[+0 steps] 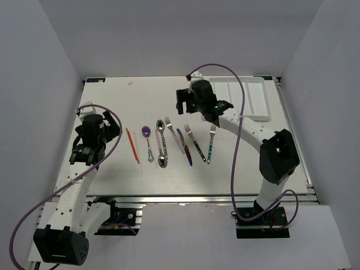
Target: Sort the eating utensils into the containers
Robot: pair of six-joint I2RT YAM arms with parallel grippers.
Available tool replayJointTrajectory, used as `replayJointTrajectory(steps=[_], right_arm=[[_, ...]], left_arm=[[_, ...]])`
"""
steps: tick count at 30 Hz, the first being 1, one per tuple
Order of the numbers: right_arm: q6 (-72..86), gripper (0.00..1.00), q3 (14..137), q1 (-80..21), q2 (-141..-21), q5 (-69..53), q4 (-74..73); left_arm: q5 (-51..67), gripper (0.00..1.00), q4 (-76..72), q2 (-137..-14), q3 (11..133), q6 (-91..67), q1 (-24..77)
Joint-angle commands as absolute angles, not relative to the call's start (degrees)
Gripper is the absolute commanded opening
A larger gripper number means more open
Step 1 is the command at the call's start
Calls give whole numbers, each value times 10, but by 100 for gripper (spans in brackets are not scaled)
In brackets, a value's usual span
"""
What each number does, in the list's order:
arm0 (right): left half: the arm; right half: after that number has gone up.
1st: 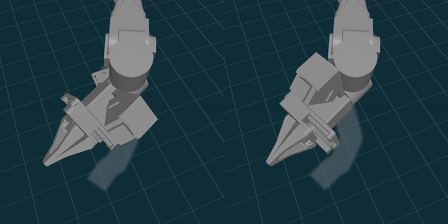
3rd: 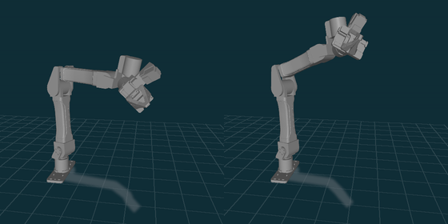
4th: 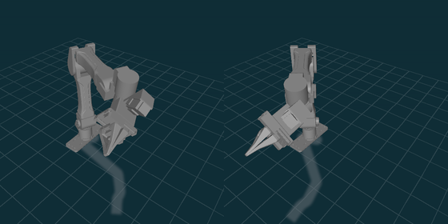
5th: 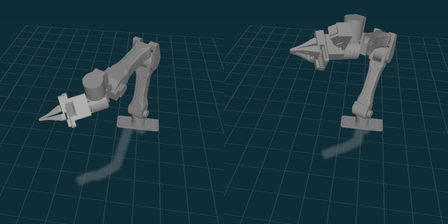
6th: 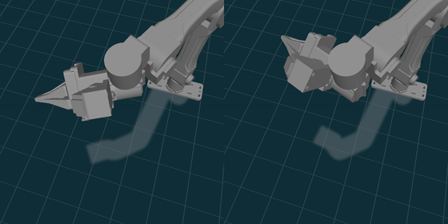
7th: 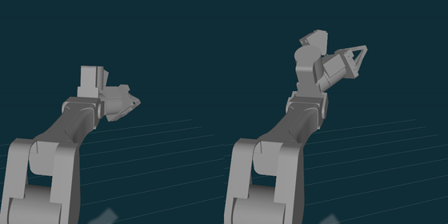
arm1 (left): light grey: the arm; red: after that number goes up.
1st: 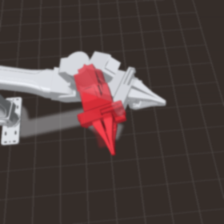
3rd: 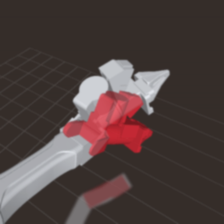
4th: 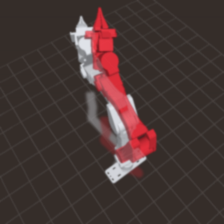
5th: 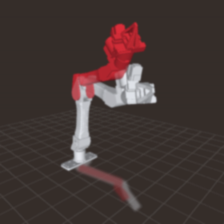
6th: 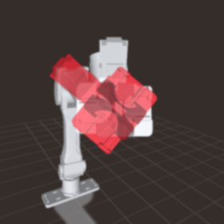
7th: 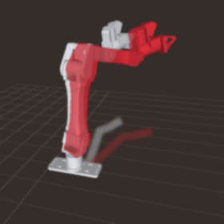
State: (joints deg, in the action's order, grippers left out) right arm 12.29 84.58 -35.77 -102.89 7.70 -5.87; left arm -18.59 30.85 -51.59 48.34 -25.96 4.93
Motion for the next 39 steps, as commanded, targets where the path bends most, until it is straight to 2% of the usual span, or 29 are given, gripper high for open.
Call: replayJointTrajectory(steps=[1, 5, 6, 7, 15, 21, 33, 39], right_arm=[[156, 84, 866, -398, -1063, 149, -95], [165, 63, 874, -439, -1092, 197, -122], [165, 54, 876, -441, -1104, 198, -130], [167, 51, 880, -442, -1110, 196, -141], [176, 50, 867, -465, -1145, 194, -190], [192, 45, 821, -474, -1145, 178, -173], [190, 43, 852, -475, -1203, 172, -183], [193, 31, 858, -470, -1227, 167, -195]], left_arm=[[-185, 98, 305, -513, 478, -258, 45], [-187, 98, 308, -517, 479, -259, 45], [-187, 98, 308, -519, 480, -259, 46], [-186, 98, 308, -519, 480, -259, 45], [-179, 98, 308, -520, 479, -258, 46], [-171, 98, 307, -524, 479, -258, 46], [-165, 98, 306, -526, 478, -257, 46], [-164, 98, 306, -522, 478, -257, 45]])
